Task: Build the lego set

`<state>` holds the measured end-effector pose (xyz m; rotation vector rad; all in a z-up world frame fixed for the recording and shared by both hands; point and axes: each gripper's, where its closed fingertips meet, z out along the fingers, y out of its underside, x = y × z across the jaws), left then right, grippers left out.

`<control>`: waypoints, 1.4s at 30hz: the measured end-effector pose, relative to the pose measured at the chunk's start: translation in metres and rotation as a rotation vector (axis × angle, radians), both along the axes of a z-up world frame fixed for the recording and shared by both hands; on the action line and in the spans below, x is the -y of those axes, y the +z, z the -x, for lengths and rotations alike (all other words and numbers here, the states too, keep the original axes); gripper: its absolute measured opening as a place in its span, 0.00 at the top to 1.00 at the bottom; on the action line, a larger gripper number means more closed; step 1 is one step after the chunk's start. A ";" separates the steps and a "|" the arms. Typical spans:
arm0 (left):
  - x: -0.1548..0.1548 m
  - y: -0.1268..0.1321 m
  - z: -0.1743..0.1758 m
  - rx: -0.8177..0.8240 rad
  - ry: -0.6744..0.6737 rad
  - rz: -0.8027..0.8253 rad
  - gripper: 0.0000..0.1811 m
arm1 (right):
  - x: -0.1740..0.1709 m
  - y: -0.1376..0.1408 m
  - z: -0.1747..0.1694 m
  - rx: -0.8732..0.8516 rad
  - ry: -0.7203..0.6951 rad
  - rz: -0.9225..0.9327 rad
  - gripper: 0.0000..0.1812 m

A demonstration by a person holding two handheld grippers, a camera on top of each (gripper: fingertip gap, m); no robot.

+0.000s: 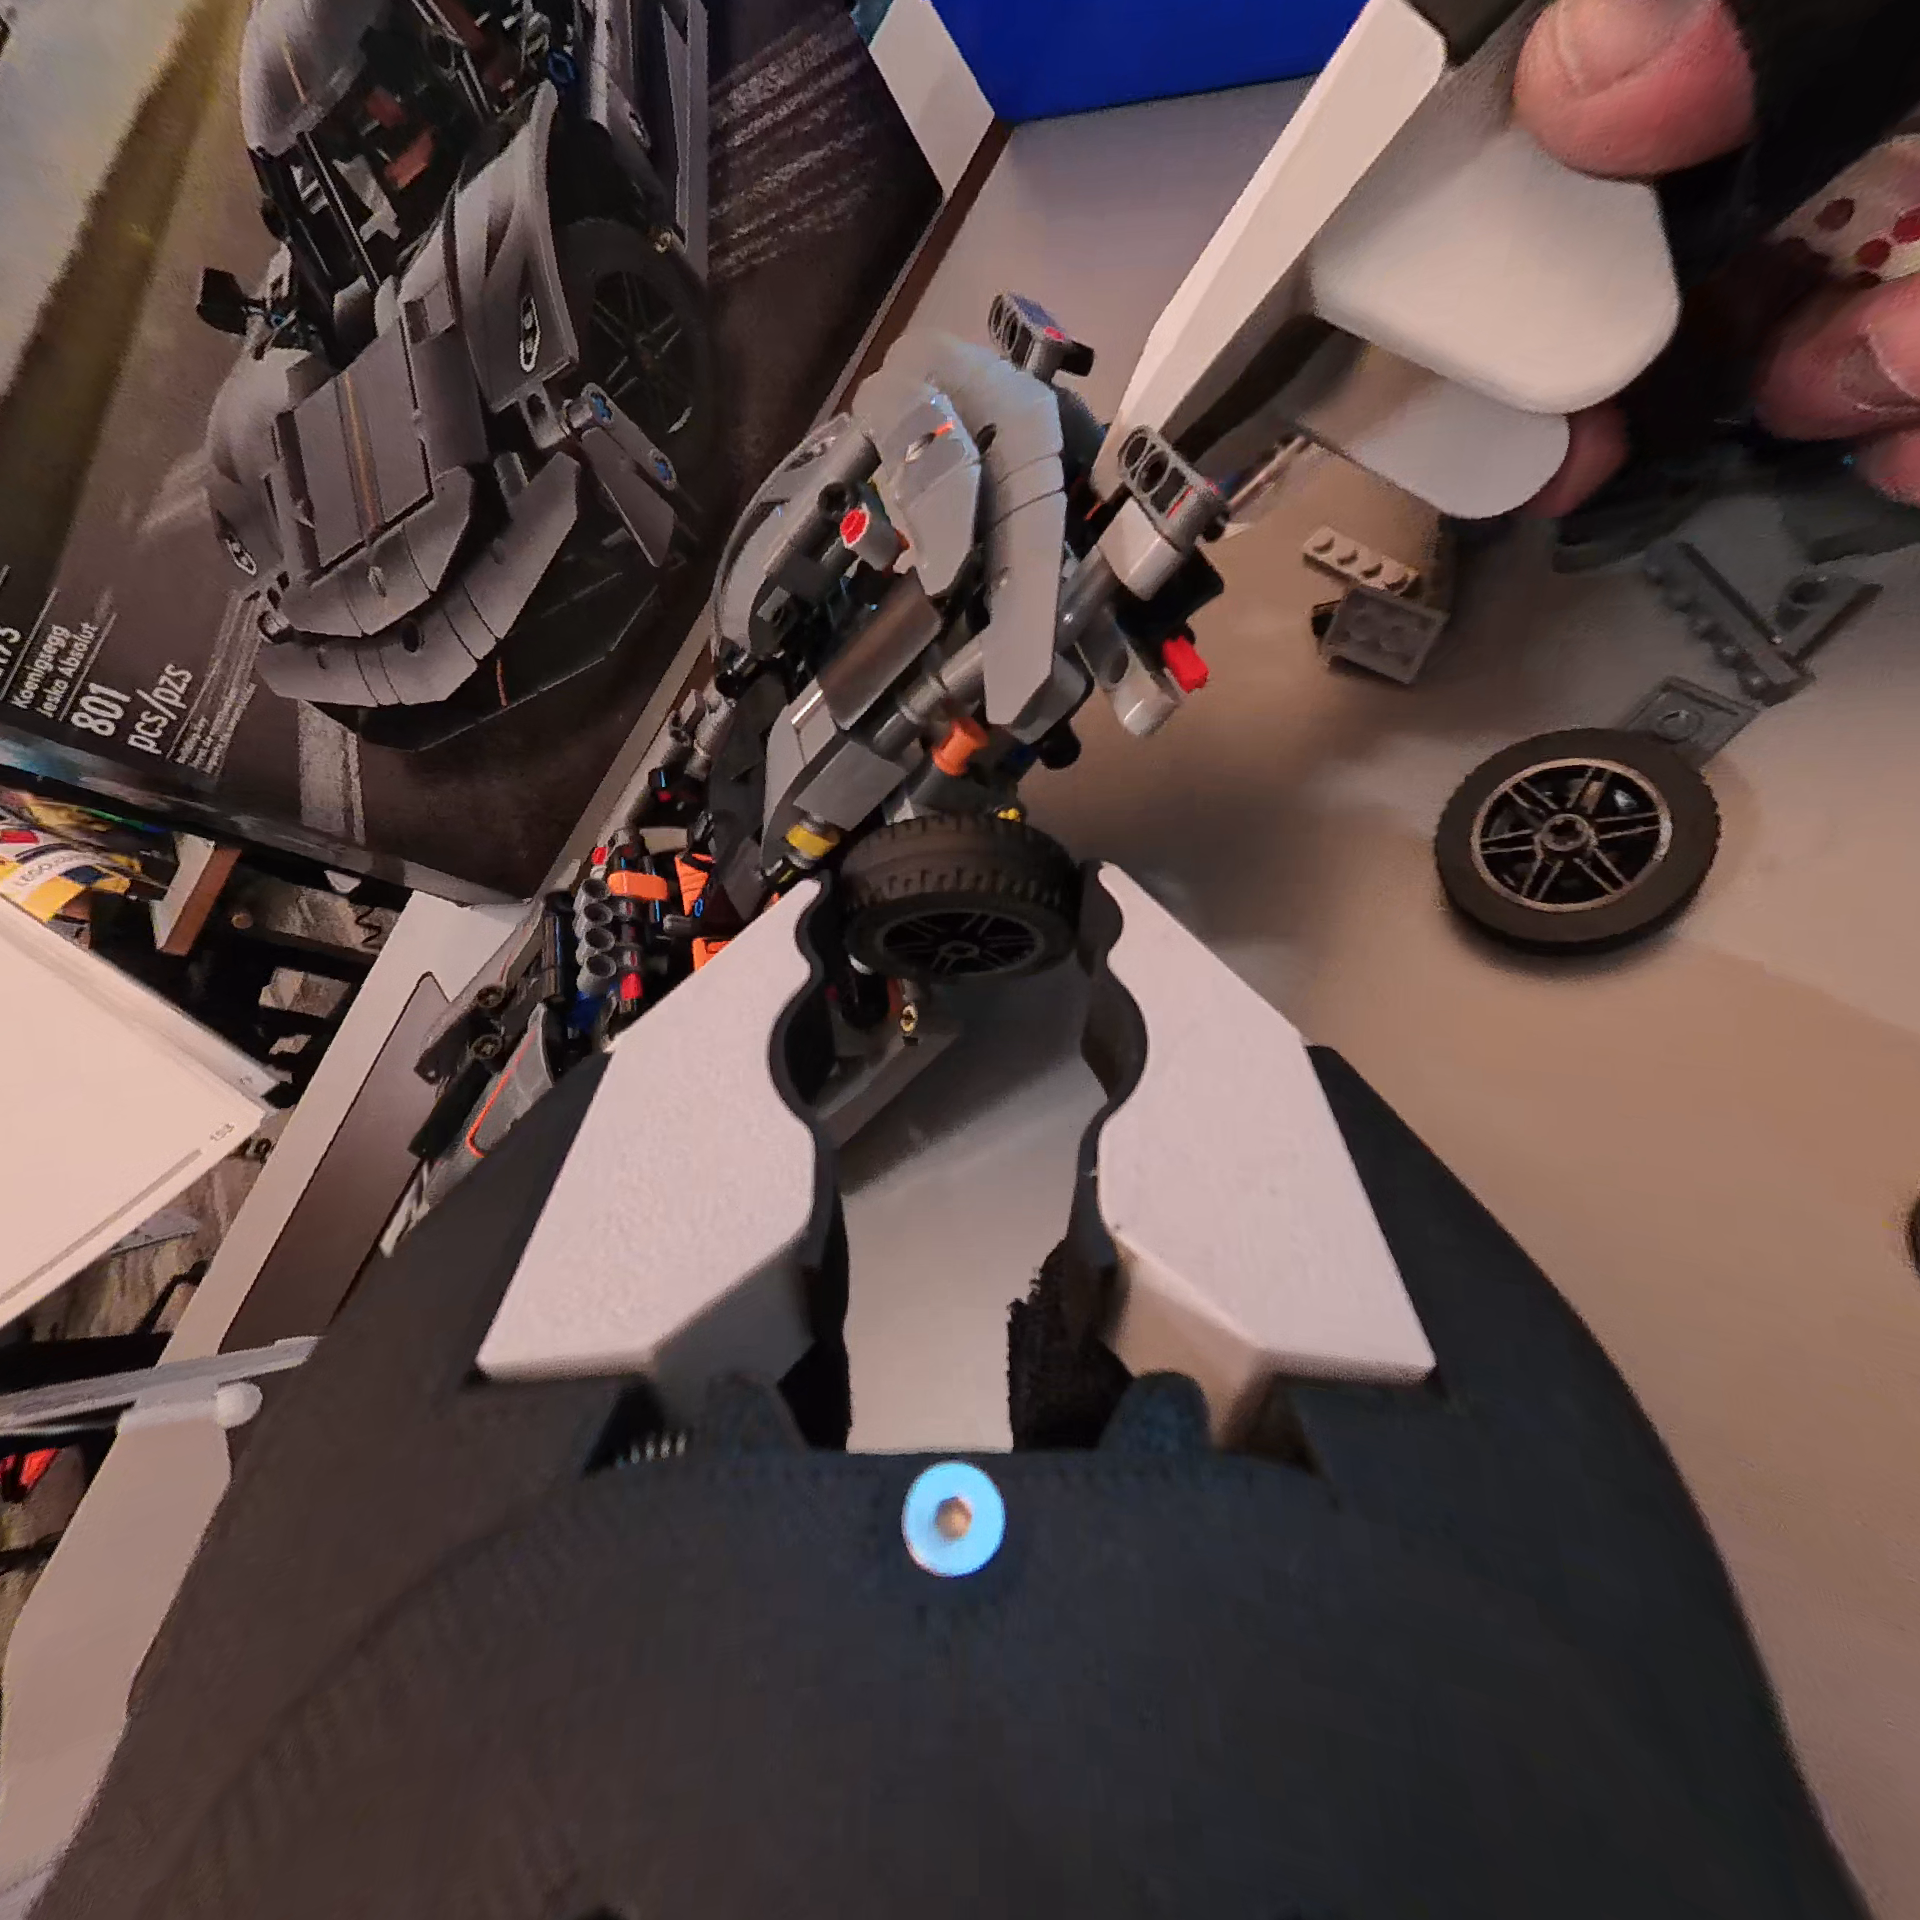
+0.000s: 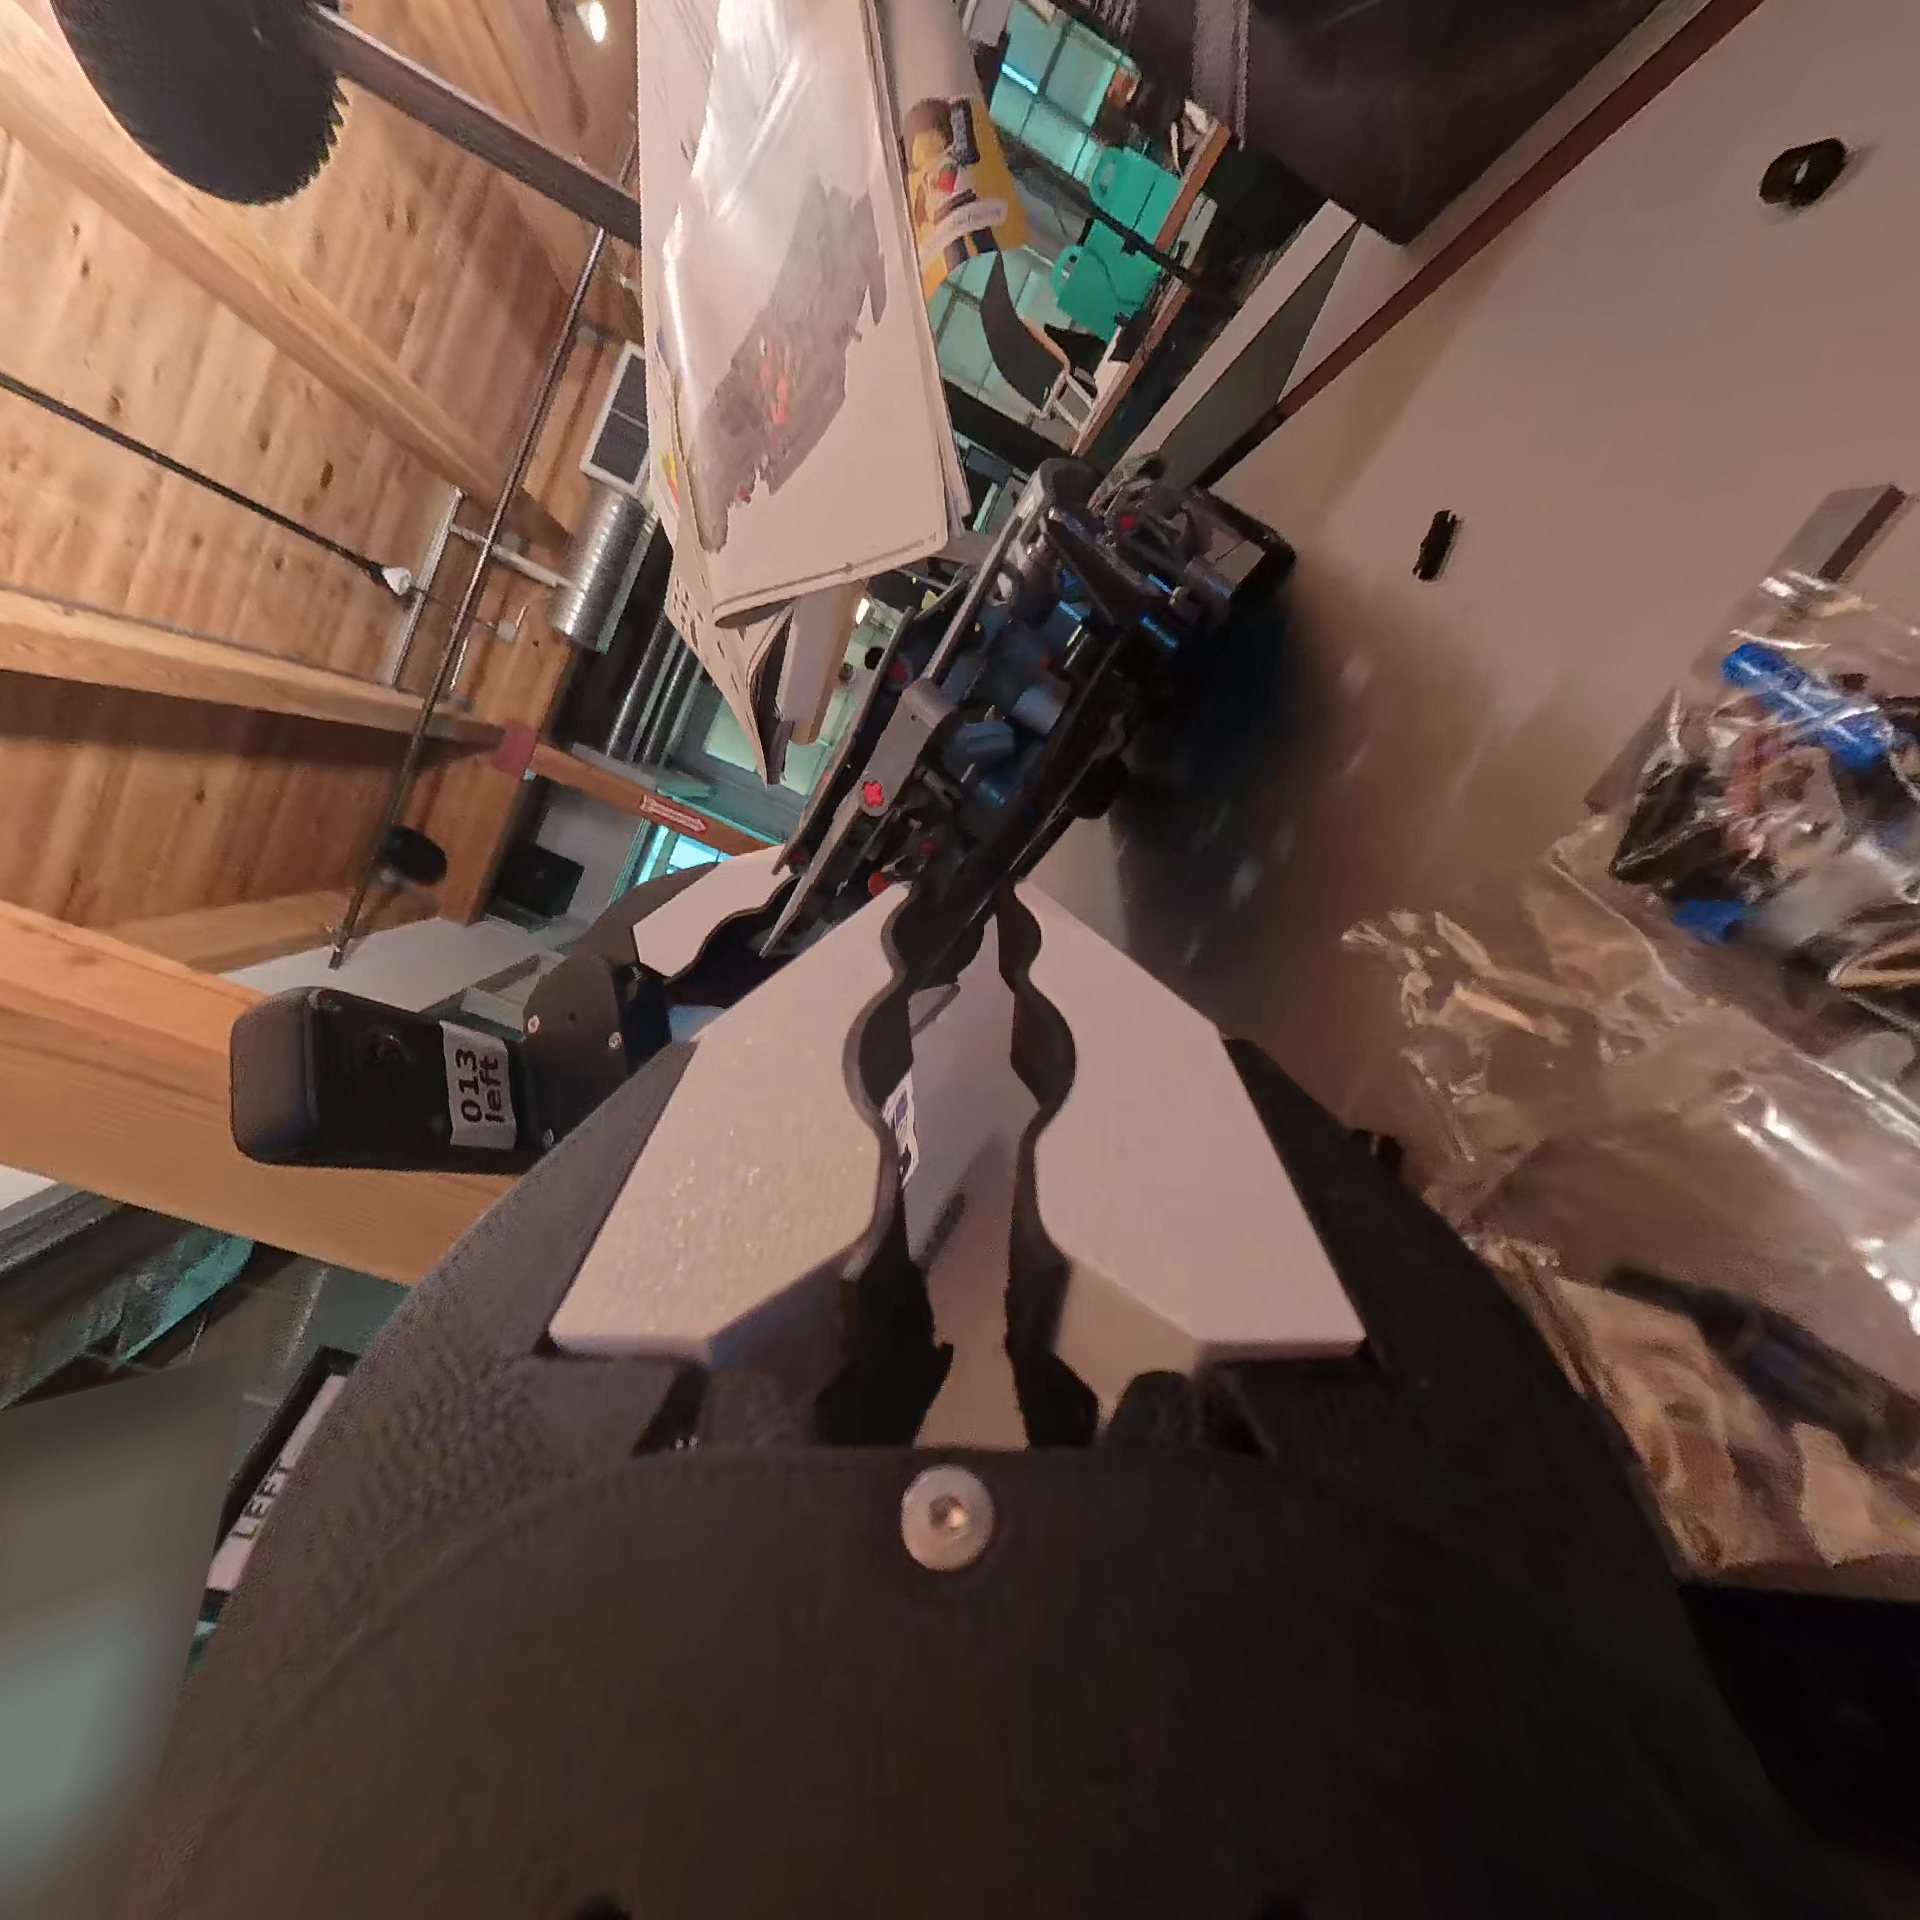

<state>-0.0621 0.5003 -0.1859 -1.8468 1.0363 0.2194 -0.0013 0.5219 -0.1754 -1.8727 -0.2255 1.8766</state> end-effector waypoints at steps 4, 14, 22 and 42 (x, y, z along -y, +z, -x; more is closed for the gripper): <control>-0.004 0.000 -0.001 -0.005 0.004 -0.008 0.76 | -0.005 0.000 -0.001 0.006 -0.019 -0.009 0.95; 0.014 0.018 0.034 -0.078 -0.026 -0.020 0.62 | -0.013 -0.007 -0.009 0.079 -0.018 -0.032 0.99; -0.003 0.028 0.146 0.242 0.121 0.144 0.68 | -0.018 -0.010 -0.011 0.109 -0.004 -0.045 0.99; -0.052 -0.037 0.153 0.715 0.094 0.450 0.71 | -0.018 -0.013 -0.020 0.127 -0.005 -0.056 0.99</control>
